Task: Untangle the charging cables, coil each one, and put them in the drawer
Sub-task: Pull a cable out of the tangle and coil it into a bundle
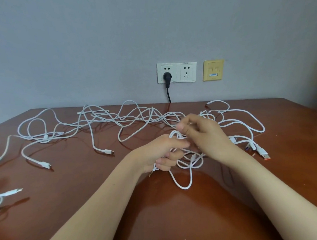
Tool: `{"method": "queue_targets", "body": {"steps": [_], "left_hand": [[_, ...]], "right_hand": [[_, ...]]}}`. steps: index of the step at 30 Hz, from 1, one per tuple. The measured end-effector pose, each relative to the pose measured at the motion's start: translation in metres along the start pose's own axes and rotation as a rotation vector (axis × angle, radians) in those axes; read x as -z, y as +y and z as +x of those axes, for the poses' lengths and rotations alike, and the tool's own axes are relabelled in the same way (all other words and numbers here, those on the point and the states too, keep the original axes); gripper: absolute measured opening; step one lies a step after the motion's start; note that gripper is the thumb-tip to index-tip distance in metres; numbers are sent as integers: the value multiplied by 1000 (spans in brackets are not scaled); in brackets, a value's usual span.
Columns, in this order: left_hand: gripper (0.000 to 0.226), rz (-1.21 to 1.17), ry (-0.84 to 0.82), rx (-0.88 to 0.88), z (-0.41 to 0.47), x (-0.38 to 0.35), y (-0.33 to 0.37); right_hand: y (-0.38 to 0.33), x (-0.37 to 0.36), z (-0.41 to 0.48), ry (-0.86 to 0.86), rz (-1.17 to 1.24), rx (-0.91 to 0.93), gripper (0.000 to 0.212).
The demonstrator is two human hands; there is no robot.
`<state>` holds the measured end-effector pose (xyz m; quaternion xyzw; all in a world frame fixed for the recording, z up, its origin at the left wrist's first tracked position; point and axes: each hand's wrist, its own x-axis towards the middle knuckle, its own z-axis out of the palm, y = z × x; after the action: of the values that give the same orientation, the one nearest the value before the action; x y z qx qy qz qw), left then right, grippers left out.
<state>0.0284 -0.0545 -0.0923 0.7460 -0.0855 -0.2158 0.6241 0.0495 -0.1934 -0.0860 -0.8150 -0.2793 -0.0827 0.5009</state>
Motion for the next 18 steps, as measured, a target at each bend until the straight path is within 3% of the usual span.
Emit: {"method": "queue_targets", "body": {"steps": [4, 7, 12, 18], "left_hand": [[35, -87, 54, -93, 2, 3, -5], [39, -234, 180, -135, 5, 10, -5], [40, -364, 326, -179, 6, 22, -7], [34, -301, 291, -299, 7, 3, -3]], "right_hand": [[0, 13, 4, 42, 200, -187, 20], [-1, 17, 4, -5, 190, -241, 25], [-1, 13, 2, -30, 176, -222, 30], [0, 3, 2, -7, 97, -111, 26]]}}
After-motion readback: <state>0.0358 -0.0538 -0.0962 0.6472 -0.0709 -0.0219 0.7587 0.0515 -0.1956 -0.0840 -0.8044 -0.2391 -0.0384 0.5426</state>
